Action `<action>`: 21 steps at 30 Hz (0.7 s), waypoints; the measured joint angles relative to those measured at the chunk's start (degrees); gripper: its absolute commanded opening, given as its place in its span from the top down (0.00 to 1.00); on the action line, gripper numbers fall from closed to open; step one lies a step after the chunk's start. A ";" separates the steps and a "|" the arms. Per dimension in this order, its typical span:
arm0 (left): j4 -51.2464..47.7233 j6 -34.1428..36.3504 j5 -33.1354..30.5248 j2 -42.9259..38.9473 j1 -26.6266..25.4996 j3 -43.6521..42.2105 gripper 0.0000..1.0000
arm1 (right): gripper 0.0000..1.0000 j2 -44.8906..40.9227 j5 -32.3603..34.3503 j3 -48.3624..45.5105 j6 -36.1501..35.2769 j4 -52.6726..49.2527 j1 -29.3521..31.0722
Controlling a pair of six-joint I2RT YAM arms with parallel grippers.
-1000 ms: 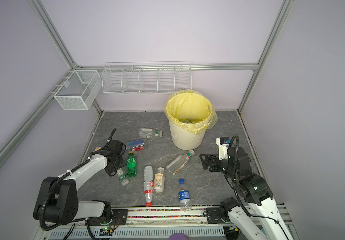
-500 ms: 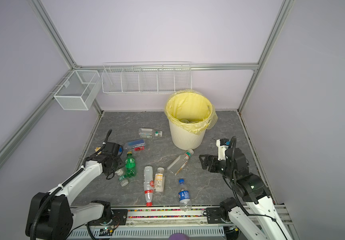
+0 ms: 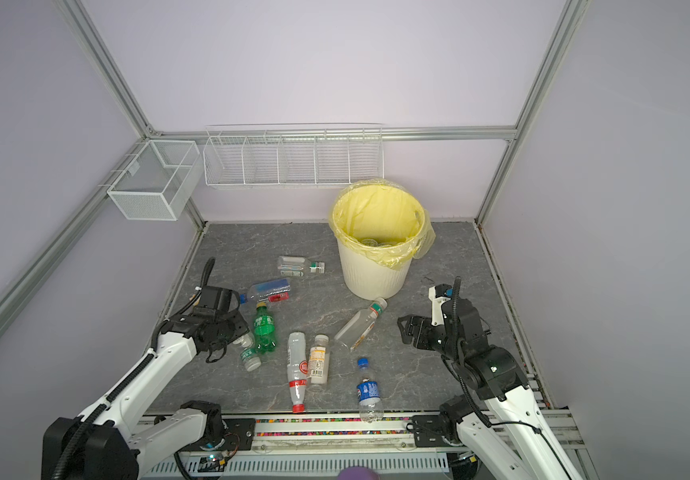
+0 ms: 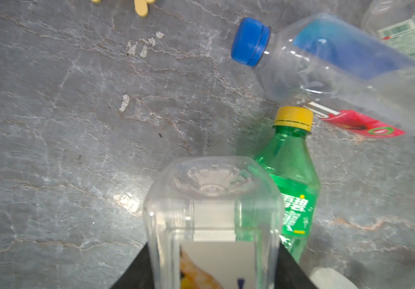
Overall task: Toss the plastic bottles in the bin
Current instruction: 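Lift the bird-label bottle with the left gripper while the right gripper lowers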
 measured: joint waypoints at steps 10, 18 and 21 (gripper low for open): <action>1.25 -0.59 4.90 -5.35 0.00 0.81 0.53 | 0.12 0.72 2.10 -2.67 0.61 0.09 0.00; 2.19 -1.97 9.84 -5.38 0.00 2.82 0.53 | 0.12 0.26 2.12 -4.59 0.83 0.74 0.00; 2.95 -2.14 11.28 -5.38 0.00 2.82 0.53 | 0.12 0.42 2.19 -5.79 1.14 1.14 0.00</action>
